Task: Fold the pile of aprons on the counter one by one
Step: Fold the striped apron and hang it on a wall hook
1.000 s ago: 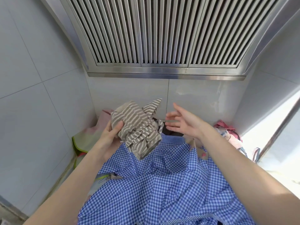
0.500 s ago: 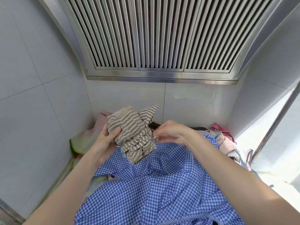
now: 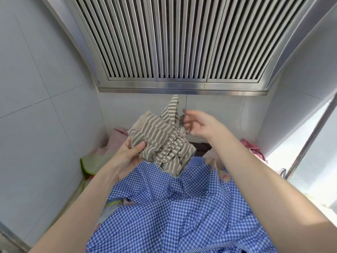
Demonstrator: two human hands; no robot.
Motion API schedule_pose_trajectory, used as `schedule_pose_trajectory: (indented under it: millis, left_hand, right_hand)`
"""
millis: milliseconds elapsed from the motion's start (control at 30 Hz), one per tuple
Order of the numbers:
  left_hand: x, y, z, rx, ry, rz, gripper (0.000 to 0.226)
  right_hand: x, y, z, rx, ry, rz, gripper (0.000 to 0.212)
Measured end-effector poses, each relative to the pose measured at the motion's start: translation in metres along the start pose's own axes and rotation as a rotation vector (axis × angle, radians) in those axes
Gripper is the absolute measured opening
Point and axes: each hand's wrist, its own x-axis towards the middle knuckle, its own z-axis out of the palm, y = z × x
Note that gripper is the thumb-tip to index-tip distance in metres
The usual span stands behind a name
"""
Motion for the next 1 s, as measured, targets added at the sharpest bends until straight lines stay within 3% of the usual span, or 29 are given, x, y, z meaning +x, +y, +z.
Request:
schedule_pose_trajectory:
  millis: [67, 167, 267, 367, 400, 467, 500, 567, 633, 700, 800, 900, 1000]
  left_hand:
    - [0.004, -0.001, -0.004, -0.037, 0.086, 0.066, 0.104]
    - [0.007, -0.007, -0.007, -0.049, 0.109, 0.084, 0.115]
    - [0.006, -0.008, -0.001, 0.154, 0.039, -0.023, 0.118]
    - [0.001, 0.009, 0.000, 0.467, -0.057, -0.136, 0.106]
    - [0.002, 0.017, 0.000, 0.550, -0.010, -0.092, 0.095]
    - [0.008, 0.032, 0.006, 0.730, 0.111, 0.205, 0.068]
    - [0.014, 0.039, 0.014, 0.884, 0.086, 0.410, 0.059]
    - [0.028, 0.046, 0.032, 1.252, -0.126, 0.693, 0.045]
    - [0.040, 0.043, 0.040, 1.541, -0.299, 0.791, 0.029]
    - [0.042, 0.041, 0.039, 1.643, -0.282, 0.789, 0.016]
    - [0.037, 0.037, 0.033, 1.408, -0.107, 0.630, 0.004]
    - [0.033, 0.032, 0.032, 0.971, -0.033, 0.248, 0.017]
    - [0.032, 0.021, 0.034, 0.658, 0.122, 0.016, 0.023]
  right_hand:
    - [-0.013, -0.007, 0.005, -0.257, -0.133, -0.107, 0.007]
    - [-0.025, 0.005, 0.005, -0.738, -0.254, -0.200, 0.034]
    - [-0.023, 0.022, 0.002, -1.062, -0.202, -0.310, 0.068]
    - [-0.018, 0.022, -0.013, -1.319, -0.168, -0.431, 0.061]
    - [-0.017, 0.020, -0.017, -1.431, -0.175, -0.486, 0.054]
    - [-0.013, 0.020, -0.022, -1.650, -0.202, -0.564, 0.047]
    - [-0.012, 0.021, -0.022, -1.712, -0.220, -0.578, 0.046]
    - [-0.013, 0.020, -0.020, -1.751, -0.253, -0.605, 0.045]
    - [-0.016, 0.017, -0.017, -1.729, -0.278, -0.627, 0.047]
    - [-0.021, 0.012, -0.017, -1.698, -0.274, -0.649, 0.047]
    - [-0.028, 0.004, -0.018, -1.667, -0.255, -0.687, 0.046]
    - [-0.032, 0.000, -0.022, -1.621, -0.239, -0.671, 0.047]
    - [-0.031, 0.000, -0.022, -1.581, -0.217, -0.635, 0.048]
